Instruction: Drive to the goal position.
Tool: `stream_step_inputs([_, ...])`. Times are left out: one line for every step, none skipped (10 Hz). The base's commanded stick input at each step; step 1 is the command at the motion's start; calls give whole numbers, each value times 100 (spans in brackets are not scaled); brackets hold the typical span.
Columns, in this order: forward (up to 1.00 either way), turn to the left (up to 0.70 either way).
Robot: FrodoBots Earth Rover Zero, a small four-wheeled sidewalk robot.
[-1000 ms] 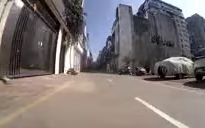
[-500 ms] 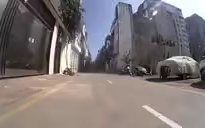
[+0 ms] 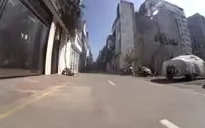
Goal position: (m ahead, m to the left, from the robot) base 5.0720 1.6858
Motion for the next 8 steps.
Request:
stream_step_inputs([100, 0])
stream_step_inputs([100, 0])
stream_step_inputs([100, 0])
stream_step_inputs([100, 0])
stream_step_inputs([100, 0])
stream_step_inputs([100, 0])
stream_step_inputs([100, 0])
stream_step_inputs([100, 0])
